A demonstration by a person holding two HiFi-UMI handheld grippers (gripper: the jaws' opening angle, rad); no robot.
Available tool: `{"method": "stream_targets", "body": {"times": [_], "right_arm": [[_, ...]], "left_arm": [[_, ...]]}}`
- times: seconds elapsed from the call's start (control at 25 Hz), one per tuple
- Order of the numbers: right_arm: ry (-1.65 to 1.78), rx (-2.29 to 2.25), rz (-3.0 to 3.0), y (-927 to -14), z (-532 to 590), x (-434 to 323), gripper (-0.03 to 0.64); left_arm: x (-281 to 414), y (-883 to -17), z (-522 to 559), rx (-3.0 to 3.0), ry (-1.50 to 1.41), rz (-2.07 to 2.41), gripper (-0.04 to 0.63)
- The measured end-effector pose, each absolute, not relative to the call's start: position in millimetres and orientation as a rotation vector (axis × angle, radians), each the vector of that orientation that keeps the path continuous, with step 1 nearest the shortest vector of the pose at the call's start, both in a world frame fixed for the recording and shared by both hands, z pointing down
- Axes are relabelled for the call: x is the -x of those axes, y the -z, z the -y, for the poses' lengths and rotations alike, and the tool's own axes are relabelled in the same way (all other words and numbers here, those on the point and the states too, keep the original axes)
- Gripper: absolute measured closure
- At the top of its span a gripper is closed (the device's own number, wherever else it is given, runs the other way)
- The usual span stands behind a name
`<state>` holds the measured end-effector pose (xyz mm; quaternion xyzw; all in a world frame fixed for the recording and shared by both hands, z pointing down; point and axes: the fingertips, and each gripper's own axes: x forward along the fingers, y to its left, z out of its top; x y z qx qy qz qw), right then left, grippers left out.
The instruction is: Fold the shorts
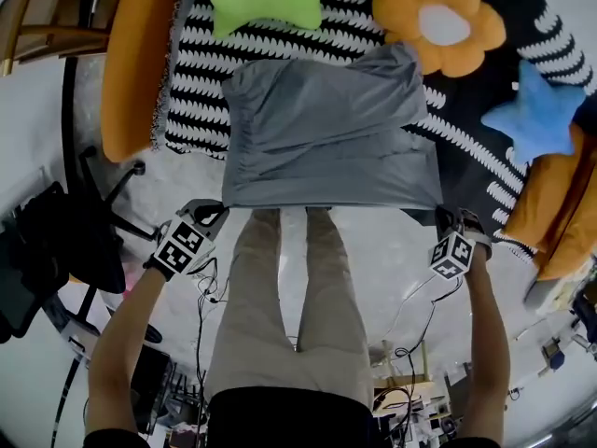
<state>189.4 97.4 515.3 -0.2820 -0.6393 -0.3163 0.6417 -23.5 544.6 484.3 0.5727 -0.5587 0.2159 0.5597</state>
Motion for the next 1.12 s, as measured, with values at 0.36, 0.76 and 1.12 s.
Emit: {"method": "stream_targets", "body": {"times": [0.36,0.76,1.12], "right_arm": [[0.617,0.713,1.335,-484.0,-111.5,-219.8,0.591],[0.811,0.648,1.526,-434.1,-108.6,-198.4,0.593],[0.685,0.619,1.510,-456.9,-103.5,-155.5,0.592]], "left_arm": [[-31.8,-469.2,-576.9,-1.290,-0.389,1.282,0.575],[-17.4,-438.6,-576.3,-1.330,-0.371,1.341,0.575],[26.8,-454.8,-563.0,-1.312,-0.381,1.414,0.575]]}}
